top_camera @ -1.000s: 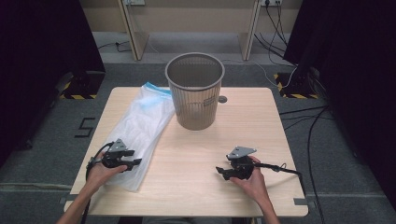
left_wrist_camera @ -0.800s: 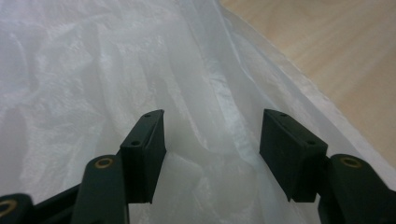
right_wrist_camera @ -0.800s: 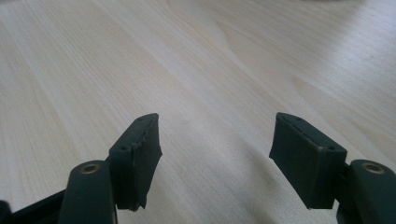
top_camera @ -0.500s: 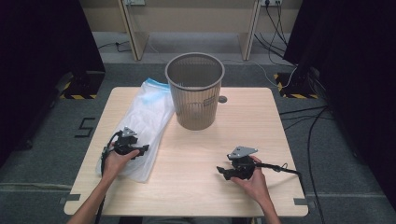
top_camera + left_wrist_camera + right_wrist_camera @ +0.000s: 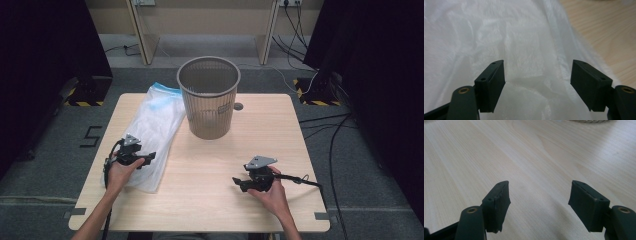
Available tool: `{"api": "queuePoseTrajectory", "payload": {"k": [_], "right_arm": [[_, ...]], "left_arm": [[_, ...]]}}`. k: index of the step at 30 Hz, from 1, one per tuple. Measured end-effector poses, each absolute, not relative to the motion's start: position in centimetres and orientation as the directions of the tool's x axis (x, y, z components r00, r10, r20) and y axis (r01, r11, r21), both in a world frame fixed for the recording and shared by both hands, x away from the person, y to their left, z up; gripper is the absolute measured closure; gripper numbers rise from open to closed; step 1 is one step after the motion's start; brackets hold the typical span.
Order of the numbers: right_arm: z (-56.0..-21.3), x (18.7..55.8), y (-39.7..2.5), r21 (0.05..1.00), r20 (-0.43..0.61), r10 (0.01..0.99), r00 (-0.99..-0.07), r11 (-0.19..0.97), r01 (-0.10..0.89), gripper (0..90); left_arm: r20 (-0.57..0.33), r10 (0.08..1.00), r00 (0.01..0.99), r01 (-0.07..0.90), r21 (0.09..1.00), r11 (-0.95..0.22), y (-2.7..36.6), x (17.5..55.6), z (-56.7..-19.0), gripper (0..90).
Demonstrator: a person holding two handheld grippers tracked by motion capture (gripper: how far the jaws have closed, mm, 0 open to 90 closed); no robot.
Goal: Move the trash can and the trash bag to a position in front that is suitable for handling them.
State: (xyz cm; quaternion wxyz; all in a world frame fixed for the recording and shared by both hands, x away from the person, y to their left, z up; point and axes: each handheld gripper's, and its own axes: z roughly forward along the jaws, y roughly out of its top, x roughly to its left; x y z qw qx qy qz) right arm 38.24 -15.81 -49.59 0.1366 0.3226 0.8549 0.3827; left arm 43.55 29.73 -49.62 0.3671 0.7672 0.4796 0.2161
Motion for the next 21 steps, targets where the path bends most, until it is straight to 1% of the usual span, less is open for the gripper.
{"api": "queuePoseTrajectory", "payload": {"k": [4, 8, 15, 21], "right_arm": [[-49.4, 38.2, -16.0, 0.743, 0.01, 0.662, -0.75, 0.497, 0.448, 32.4], [-49.1, 38.3, -16.2, 0.751, 0.005, 0.669, -0.743, 0.488, 0.445, 32.1], [-48.8, 38.5, -16.7, 0.764, 0.02, 0.69, -0.724, 0.456, 0.456, 31.0], [-48.3, 38.8, -17.2, 0.774, 0.041, 0.714, -0.699, 0.42, 0.473, 28.9]], "left_arm": [[-0.021, 0.877, 0.48, 0.523, 0.809, -0.267, 29.8, 41.7, -47.6, 25.9], [-0.054, 0.847, 0.529, 0.507, 0.821, -0.264, 29.6, 39.6, -46.9, 20.3], [-0.047, 0.812, 0.582, 0.496, 0.811, -0.309, 29.3, 37.4, -48.5, 19.5], [-0.023, 0.789, 0.614, 0.483, 0.802, -0.352, 28.6, 36.7, -50.2, 19.2]]}}
